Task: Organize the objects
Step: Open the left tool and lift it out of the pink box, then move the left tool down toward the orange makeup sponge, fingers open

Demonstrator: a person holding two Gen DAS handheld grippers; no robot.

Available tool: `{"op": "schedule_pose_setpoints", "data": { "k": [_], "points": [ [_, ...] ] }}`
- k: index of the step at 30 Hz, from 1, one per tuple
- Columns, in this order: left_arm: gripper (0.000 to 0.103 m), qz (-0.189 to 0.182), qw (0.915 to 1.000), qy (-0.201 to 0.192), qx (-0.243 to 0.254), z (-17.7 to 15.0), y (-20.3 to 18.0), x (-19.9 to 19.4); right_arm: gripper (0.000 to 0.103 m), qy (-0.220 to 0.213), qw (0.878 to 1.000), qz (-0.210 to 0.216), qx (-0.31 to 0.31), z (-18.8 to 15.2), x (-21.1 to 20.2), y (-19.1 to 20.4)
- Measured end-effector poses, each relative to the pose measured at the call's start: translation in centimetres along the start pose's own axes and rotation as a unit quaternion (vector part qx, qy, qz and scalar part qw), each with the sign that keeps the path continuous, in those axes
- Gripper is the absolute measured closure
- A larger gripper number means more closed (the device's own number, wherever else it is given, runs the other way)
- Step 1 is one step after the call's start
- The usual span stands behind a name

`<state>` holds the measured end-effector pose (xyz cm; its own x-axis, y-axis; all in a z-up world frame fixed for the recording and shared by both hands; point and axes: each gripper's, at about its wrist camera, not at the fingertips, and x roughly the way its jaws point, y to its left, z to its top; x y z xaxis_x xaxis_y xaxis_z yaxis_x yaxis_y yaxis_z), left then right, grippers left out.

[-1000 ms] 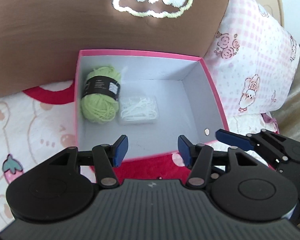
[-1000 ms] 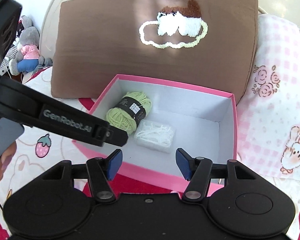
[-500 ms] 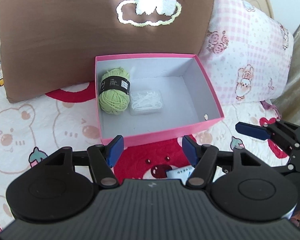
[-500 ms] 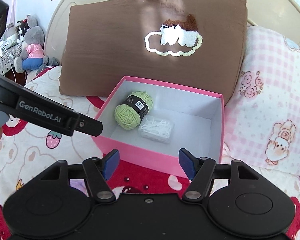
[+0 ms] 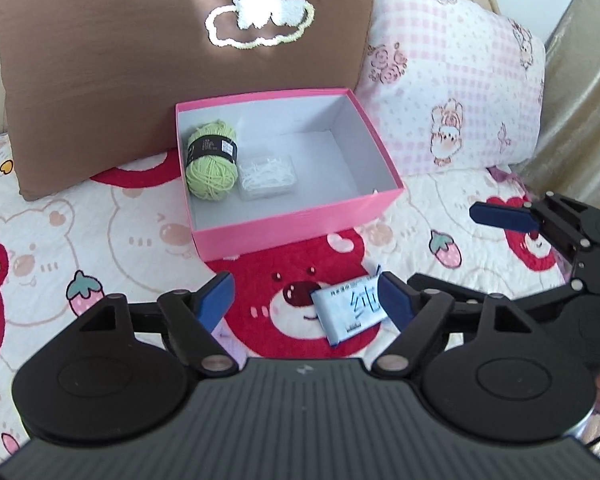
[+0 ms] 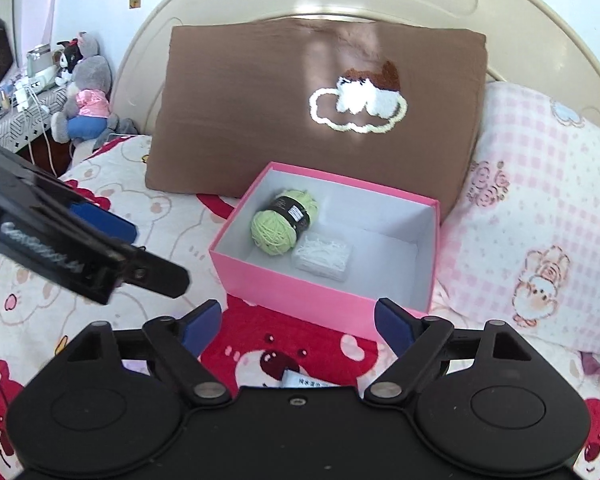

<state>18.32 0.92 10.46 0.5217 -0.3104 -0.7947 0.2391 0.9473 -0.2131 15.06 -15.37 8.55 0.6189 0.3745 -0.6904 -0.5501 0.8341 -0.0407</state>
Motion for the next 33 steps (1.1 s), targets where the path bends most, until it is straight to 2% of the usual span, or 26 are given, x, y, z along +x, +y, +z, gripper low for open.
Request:
{"op": "schedule_pose_setpoints", "data": {
  "k": [6,12,17,21,26,30,33],
  "points": [
    [0.021,-0.013,0.9998,0.012,0.006,-1.8,-0.6,-1.2,0.014,-0.010,1.000,0.008,0.013,-1.1,-2.0,0.1],
    [0.021,-0.015,0.9994,0.018,0.025,-3.6,-1.4,-2.8,0.013,-0.027,1.000,-0.010,-0.003,-2.6,-4.0,1.0],
    [0.021,-0.018,0.9989,0.022,0.038,-5.2,-1.9,-3.7,0.013,-0.031,0.999,-0.004,-0.003,-4.0,-5.3,1.5],
    [0.021,-0.019,0.9980,0.016,0.059,-6.3,-2.0,-4.4,0.013,-0.038,0.999,0.009,-0.036,-5.2,-6.0,2.5],
    [0.021,-0.005,0.9970,0.014,0.076,-7.6,-2.0,-4.9,0.013,-0.044,0.996,-0.003,-0.080,-6.6,-6.7,3.8],
    [0.021,-0.010,0.9966,0.030,0.076,-8.7,-2.0,-4.7,0.013,-0.062,0.995,-0.002,-0.082,-7.7,-7.4,4.1],
    [0.021,-0.014,0.9965,0.037,0.073,-9.4,-1.9,-4.6,0.013,-0.052,0.995,0.003,-0.079,-8.3,-7.2,4.4]
  ]
}}
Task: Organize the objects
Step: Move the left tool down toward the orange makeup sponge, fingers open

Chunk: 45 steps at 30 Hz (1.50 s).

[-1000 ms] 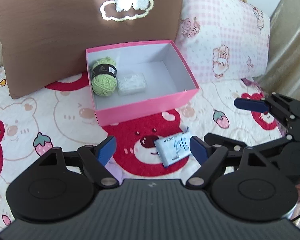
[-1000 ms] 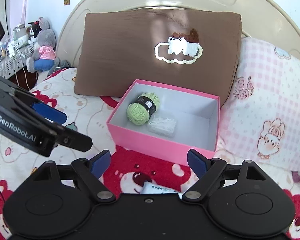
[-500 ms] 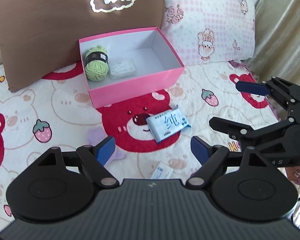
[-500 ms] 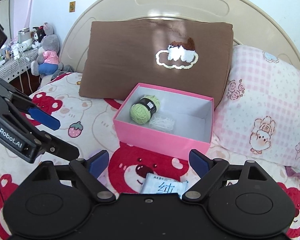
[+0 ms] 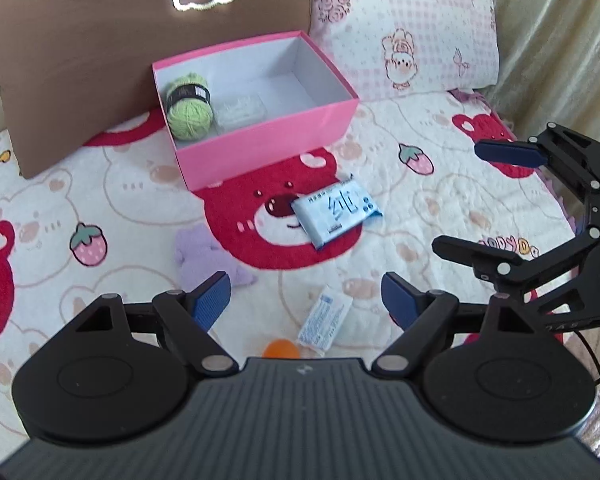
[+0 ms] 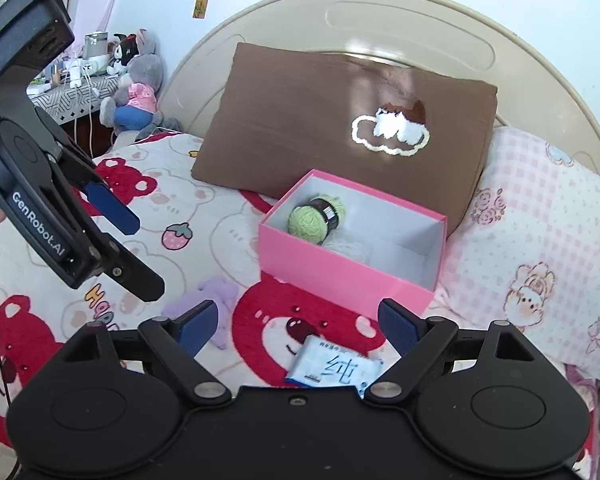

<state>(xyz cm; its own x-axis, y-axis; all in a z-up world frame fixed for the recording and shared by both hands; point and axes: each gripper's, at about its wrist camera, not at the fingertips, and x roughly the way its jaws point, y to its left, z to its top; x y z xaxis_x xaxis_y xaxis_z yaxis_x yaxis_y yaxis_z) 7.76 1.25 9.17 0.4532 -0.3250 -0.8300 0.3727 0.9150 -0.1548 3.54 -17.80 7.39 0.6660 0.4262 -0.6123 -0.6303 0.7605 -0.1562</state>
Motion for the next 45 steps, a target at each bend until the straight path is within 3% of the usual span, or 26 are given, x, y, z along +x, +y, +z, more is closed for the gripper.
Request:
{"op": "schedule_pose_setpoints", "data": {
  "k": [4,9,13,20,34,42,45],
  "points": [
    [0.021,0.003,1.0000,-0.002,0.001,-0.8,0.1,0.1,0.013,-0.008,1.000,-0.004,-0.025,-1.0,-0.4,0.6],
    [0.021,0.010,0.9999,0.004,-0.005,-1.7,0.4,0.6,0.013,-0.010,1.000,0.007,0.007,-2.1,-0.8,0.1],
    [0.021,-0.011,0.9995,-0.029,0.006,-2.9,0.2,0.4,0.013,0.013,1.000,0.017,0.021,-4.1,0.5,0.8],
    [0.019,-0.015,0.9997,-0.011,0.018,-5.3,0.1,1.4,0.013,0.027,0.997,0.050,0.045,-6.8,1.7,2.4],
    [0.009,-0.014,0.9991,-0.013,-0.039,-8.5,2.8,5.6,0.015,0.036,0.993,0.110,0.017,-8.2,5.4,7.8],
    [0.008,-0.029,0.9965,0.000,-0.078,-10.4,3.9,7.9,0.015,0.069,0.989,0.129,0.001,-9.5,7.8,10.2],
    [0.008,-0.039,0.9965,0.023,-0.071,-10.7,4.1,9.1,0.015,0.071,0.989,0.126,-0.001,-10.0,8.3,10.5]
  ]
}}
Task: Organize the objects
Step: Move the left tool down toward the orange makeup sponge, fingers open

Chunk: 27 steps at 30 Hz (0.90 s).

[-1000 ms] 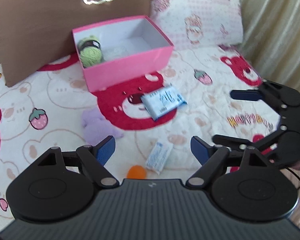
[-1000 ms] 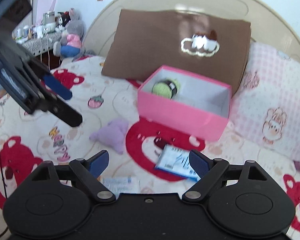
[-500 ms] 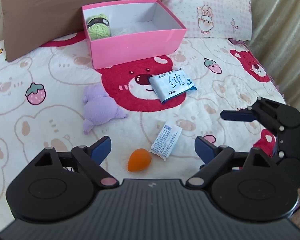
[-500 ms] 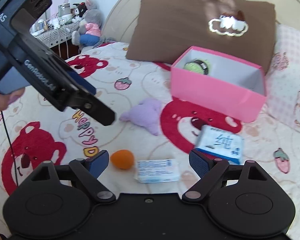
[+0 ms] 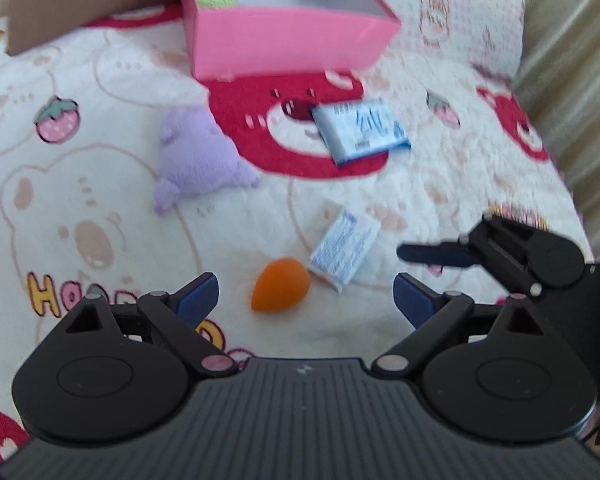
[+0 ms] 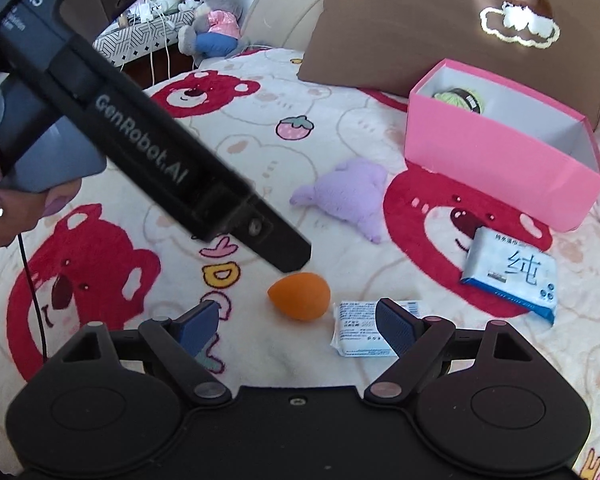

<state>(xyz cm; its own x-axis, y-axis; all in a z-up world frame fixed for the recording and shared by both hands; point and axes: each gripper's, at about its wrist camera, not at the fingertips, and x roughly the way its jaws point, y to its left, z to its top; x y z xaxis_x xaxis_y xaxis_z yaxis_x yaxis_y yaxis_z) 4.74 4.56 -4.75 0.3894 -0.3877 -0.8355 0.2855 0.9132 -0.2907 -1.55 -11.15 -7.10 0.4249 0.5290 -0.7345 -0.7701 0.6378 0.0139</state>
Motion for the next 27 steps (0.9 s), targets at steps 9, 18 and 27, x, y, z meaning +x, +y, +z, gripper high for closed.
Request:
{"op": "schedule_pose_setpoints", "data": {
  "k": [9,18,27],
  "points": [
    [0.008,-0.019,0.9991,0.015,-0.034,-1.1,1.9,2.8,0.015,0.010,0.999,-0.035,0.004,-1.8,2.0,0.1],
    [0.010,-0.037,0.9976,0.008,-0.059,-1.4,3.0,3.6,0.018,0.009,0.998,-0.026,-0.055,-1.1,3.6,1.5],
    [0.013,-0.063,0.9934,-0.005,-0.096,-2.2,4.0,4.8,0.025,0.014,0.999,-0.015,-0.036,-0.3,6.2,0.4]
  ]
}}
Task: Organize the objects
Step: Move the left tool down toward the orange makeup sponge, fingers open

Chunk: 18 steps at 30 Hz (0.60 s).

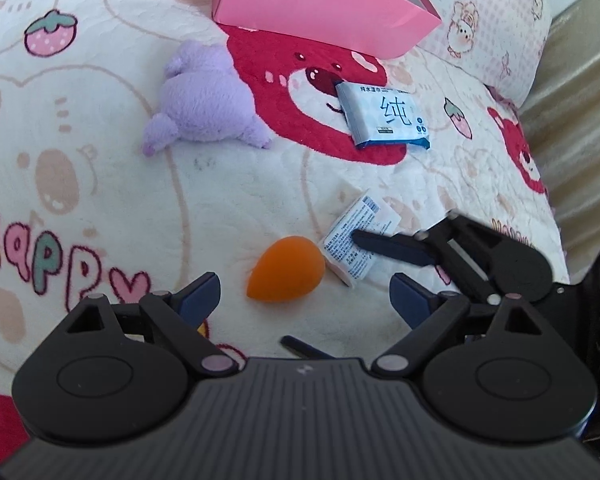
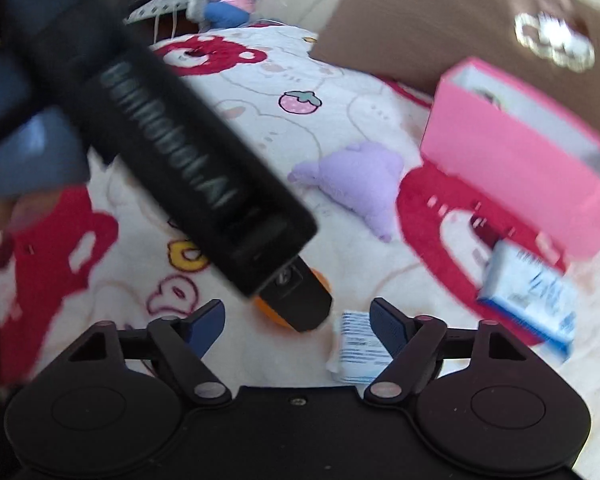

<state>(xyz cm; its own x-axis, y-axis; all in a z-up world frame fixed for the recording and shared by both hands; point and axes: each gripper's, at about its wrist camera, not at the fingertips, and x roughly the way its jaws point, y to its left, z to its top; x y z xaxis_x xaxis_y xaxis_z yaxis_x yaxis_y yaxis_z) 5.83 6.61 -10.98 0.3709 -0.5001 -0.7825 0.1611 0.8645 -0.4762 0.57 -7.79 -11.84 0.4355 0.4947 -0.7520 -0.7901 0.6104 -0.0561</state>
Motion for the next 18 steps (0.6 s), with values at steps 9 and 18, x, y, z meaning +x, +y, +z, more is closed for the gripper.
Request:
{"op": "schedule_pose_setpoints", "data": {
  "k": [9,18],
  "points": [
    [0.042,-0.009,0.9999,0.000,-0.013,0.1,0.4,1.6,0.046,-0.005,1.000,0.006,0.019,-0.5,1.1,-0.4],
    [0.042,-0.003,0.9988,-0.001,-0.048,-0.8,1.3,1.9,0.049,-0.012,1.000,0.012,0.024,-1.4,1.3,-0.7]
  ]
}}
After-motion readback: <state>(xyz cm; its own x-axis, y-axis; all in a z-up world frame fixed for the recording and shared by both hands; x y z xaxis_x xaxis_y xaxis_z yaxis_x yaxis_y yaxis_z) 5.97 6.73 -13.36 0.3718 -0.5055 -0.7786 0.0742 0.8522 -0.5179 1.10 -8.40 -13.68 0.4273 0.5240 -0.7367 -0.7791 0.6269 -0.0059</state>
